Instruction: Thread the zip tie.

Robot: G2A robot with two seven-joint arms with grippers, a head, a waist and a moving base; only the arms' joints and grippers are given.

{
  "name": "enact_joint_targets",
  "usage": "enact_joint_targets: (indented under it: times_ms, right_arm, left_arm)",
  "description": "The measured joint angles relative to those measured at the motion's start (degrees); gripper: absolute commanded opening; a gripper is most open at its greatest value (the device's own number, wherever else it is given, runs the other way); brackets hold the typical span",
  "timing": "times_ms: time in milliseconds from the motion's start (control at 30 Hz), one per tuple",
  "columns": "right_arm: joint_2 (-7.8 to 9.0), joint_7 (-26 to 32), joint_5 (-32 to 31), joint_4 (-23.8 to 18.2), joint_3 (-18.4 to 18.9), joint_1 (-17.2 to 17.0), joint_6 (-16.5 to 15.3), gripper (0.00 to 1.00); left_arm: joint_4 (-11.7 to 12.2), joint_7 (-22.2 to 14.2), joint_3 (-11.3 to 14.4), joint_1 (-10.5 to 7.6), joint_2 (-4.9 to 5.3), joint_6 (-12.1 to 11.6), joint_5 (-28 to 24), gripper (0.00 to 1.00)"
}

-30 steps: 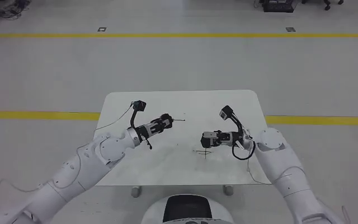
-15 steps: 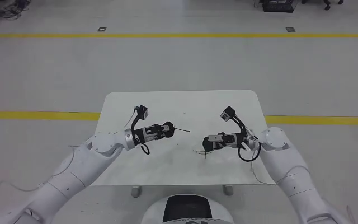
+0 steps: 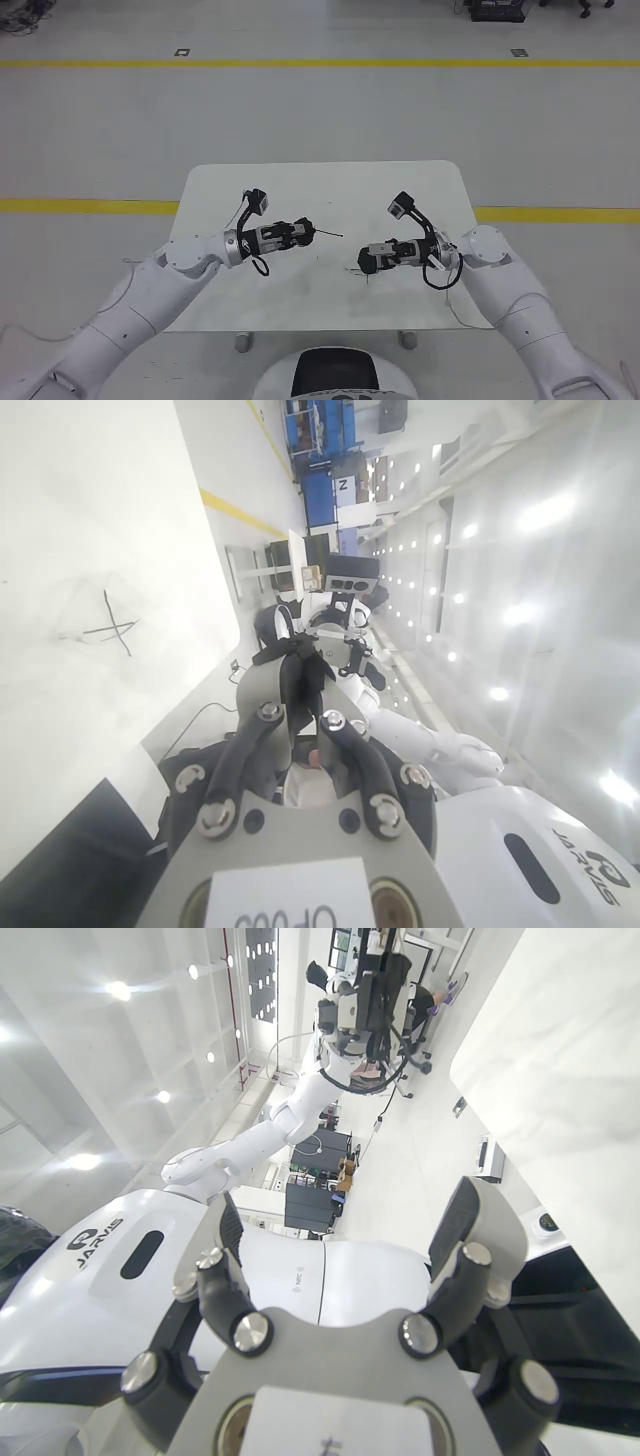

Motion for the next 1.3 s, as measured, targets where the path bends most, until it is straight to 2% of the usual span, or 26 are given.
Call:
enact_joint_targets:
  times_ms: [167,267,333,500,667,700,767,833,867,900,1300]
  right_arm:
    - [-0.21,2.3,4.3,1.5,0.5,0.3,-0.2,1.0]
    - [-0.22,2.2,4.5,1.6,0.5,0.3,-0.2,1.0]
    - [-0.22,2.2,4.5,1.6,0.5,0.3,-0.2,1.0]
    - [-0.26,0.3,5.0,0.5,0.4,-0.6,0.1,1.0]
    - [-0.23,2.2,7.0,0.9,0.4,-0.6,-0.2,1.0]
    - [-0.23,2.2,7.2,0.8,0.2,-0.6,-0.2,0.97]
    - [-0.2,2.2,7.6,0.6,-0.3,-0.5,-0.2,0.73]
    - [-0.11,2.2,7.8,0.5,-0.7,-0.5,-0.2,0.66]
    - [-0.06,2.2,7.9,0.5,-0.9,-0.4,-0.2,0.55]
    - [-0.03,2.2,8.0,0.5,-1.0,-0.4,-0.2,0.49]
    - [0.06,2.2,9.2,1.9,-2.2,0.6,-0.2,0.39]
  left_arm:
    - [0.7,-6.8,0.4,0.42,-0.57,1.8,-6.4,0.0]
    - [1.0,-7.0,0.4,0.01,-0.72,0.6,-4.9,0.0]
    - [1.0,-7.0,0.4,0.0,-0.71,0.7,-4.6,0.0]
    - [0.1,-7.3,0.4,0.58,-0.98,2.3,-6.5,0.0]
    - [0.4,-8.9,0.0,0.97,-1.33,3.5,-9.3,0.0]
    - [0.4,-9.1,0.0,1.03,-1.39,3.6,-9.6,0.0]
    - [0.6,-9.5,-0.2,1.15,-1.54,4.0,-10.4,0.0]
    - [0.8,-9.6,-0.3,1.17,-1.68,4.1,-10.7,0.0]
    - [0.9,-9.6,-0.4,1.19,-1.77,4.1,-10.8,0.0]
    - [0.9,-9.7,-0.4,1.24,-1.86,4.1,-11.0,0.0]
    - [1.7,-11.4,-0.4,1.2,-2.8,4.5,-10.8,0.0]
